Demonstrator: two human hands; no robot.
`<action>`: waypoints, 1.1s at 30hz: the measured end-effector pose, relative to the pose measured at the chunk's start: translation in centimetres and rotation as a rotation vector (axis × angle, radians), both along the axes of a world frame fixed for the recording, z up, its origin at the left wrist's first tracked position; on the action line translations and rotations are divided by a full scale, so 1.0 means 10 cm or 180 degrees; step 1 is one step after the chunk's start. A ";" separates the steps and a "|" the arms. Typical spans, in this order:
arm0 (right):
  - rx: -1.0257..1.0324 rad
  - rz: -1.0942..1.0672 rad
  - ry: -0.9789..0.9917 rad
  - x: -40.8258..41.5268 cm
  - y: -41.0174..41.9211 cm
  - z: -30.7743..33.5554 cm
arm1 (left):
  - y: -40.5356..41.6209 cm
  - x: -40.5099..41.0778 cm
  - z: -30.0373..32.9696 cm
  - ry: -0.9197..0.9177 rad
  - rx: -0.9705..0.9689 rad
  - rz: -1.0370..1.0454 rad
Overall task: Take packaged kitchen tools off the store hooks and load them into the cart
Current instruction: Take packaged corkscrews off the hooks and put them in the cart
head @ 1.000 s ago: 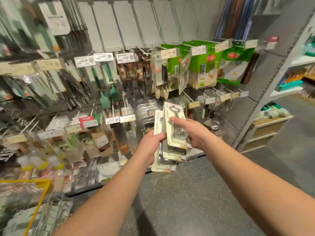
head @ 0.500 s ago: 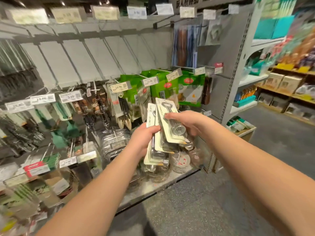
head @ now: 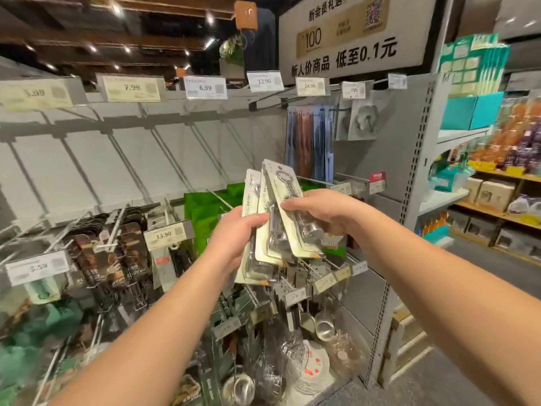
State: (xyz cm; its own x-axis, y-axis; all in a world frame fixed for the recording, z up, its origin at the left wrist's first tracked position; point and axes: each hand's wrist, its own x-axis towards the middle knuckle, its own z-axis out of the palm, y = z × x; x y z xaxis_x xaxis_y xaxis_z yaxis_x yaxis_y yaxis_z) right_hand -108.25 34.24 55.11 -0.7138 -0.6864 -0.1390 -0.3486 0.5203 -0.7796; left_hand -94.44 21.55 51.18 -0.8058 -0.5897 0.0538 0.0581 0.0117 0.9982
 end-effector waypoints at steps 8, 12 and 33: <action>-0.0973 -0.0141 0.0492 -0.87 -0.17 0.18 | -0.51 -0.66 0.40 0.0155 0.0065 0.0233; -0.1454 -0.0435 0.0789 -1.36 -0.25 0.19 | -0.62 -0.98 0.43 0.0158 0.0526 0.0287; -0.2108 -0.0032 0.1421 -2.35 -0.99 0.24 | -0.74 -1.80 0.48 0.0390 0.1161 0.0556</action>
